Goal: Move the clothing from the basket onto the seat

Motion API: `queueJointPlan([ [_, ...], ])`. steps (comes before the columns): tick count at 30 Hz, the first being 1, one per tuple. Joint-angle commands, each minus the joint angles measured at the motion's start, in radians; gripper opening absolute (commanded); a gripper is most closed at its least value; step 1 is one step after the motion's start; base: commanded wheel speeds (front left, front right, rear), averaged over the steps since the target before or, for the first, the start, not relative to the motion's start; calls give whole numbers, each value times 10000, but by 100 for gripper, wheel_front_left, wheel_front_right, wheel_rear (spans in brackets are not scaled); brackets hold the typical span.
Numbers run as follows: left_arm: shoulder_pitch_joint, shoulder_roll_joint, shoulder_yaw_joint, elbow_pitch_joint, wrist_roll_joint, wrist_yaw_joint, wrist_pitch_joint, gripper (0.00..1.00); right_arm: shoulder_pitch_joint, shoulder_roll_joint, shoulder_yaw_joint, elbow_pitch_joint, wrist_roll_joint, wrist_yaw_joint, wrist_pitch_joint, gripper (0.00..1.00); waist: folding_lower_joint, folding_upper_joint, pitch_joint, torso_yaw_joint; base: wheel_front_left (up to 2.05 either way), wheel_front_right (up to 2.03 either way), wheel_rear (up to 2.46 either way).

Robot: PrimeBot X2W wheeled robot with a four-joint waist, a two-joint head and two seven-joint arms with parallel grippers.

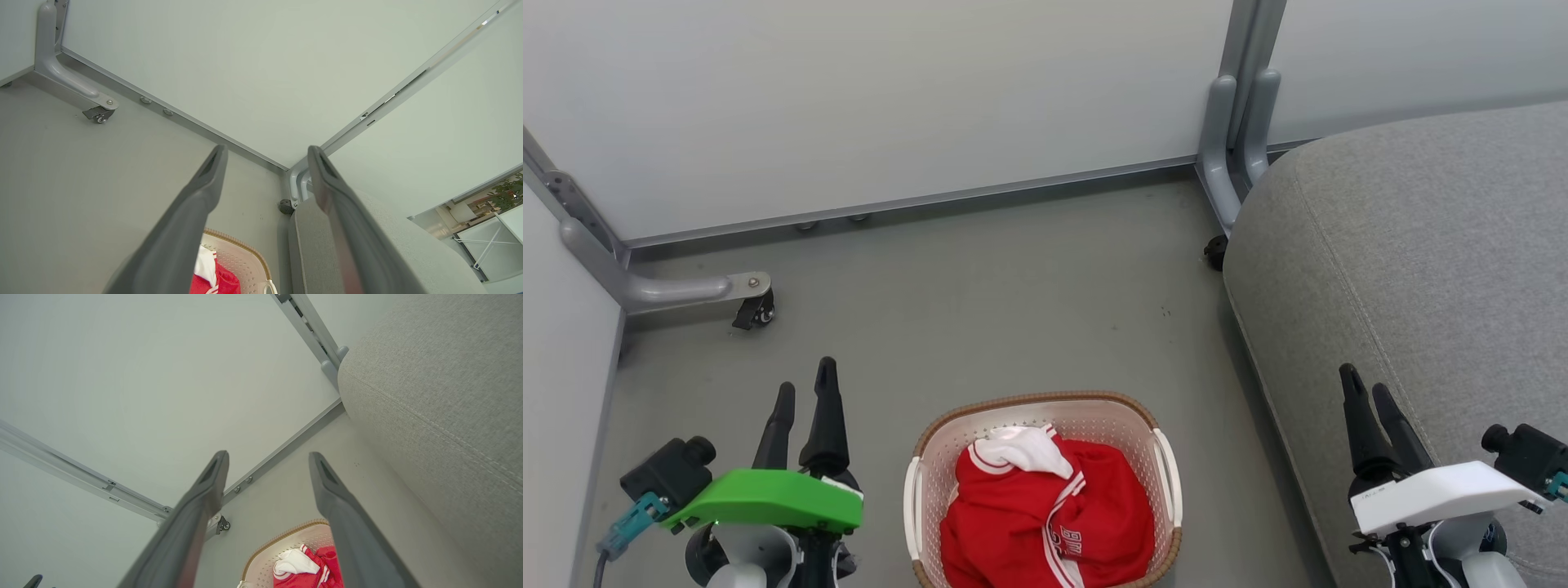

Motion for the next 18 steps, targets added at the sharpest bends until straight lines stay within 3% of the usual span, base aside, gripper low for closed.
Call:
queueJointPlan([
  [1, -176, 69, -90, -138, 368, 20, -122, 100, -5, -70, 3, -198, -361, 2, -135, 100, 0, 27, -5, 1, 0, 0, 0],
  [18, -153, 81, -421, -307, 2243, 237, -633, 100, 156, -85, 217, -579, -2511, 3, -643, 100, 0, 36, 53, -3, 0, 0, 0],
])
